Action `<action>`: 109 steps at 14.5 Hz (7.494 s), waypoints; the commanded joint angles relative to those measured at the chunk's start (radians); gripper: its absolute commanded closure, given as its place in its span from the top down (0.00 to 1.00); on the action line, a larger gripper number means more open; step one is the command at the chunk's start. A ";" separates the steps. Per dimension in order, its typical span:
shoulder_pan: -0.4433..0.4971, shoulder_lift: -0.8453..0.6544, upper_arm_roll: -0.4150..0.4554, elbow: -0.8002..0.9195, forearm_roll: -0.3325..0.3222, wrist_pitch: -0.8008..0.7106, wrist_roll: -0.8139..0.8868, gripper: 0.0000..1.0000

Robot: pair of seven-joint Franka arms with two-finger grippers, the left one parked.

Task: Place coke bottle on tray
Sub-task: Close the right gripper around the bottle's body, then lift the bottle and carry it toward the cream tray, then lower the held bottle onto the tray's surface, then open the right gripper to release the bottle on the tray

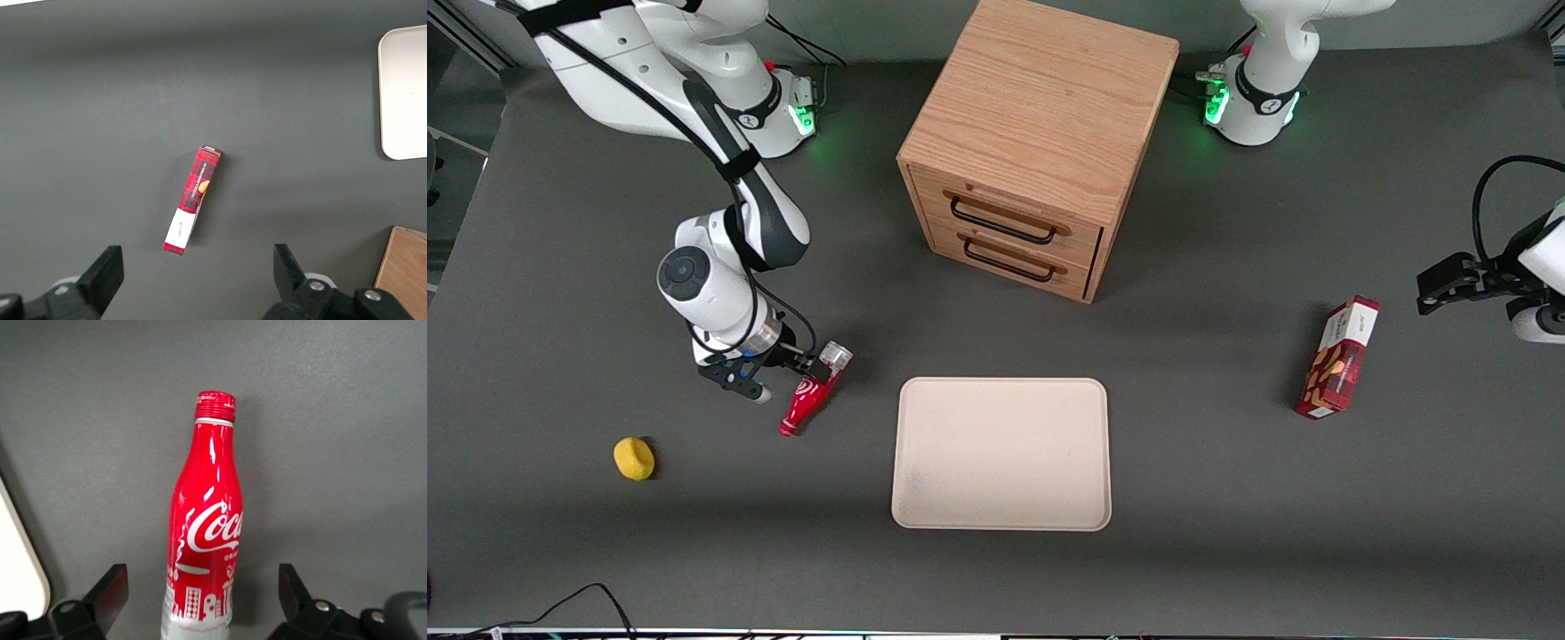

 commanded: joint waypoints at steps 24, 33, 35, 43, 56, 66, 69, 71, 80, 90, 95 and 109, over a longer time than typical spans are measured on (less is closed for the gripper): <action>0.009 -0.034 0.006 0.114 -0.233 -0.178 0.243 0.00; 0.003 -0.101 0.051 0.752 -0.014 -1.049 0.067 0.00; 0.003 -0.096 0.049 0.864 -0.007 -1.181 0.041 0.00; 0.081 0.060 0.045 1.091 -0.026 -1.301 -0.062 0.00; 0.275 0.488 0.009 1.222 -0.029 -0.846 -0.184 0.00; 0.284 0.652 -0.031 1.214 -0.035 -0.607 -0.346 0.00; 0.284 0.672 -0.049 1.213 -0.035 -0.554 -0.333 0.00; 0.282 0.680 -0.058 1.213 -0.033 -0.541 -0.332 0.00; 0.284 0.702 -0.067 1.210 -0.033 -0.514 -0.290 1.00; 0.282 0.699 -0.067 1.208 -0.032 -0.514 -0.289 1.00; 0.284 0.697 -0.067 1.208 -0.030 -0.514 -0.289 1.00; 0.266 0.527 -0.064 1.127 -0.019 -0.701 -0.254 1.00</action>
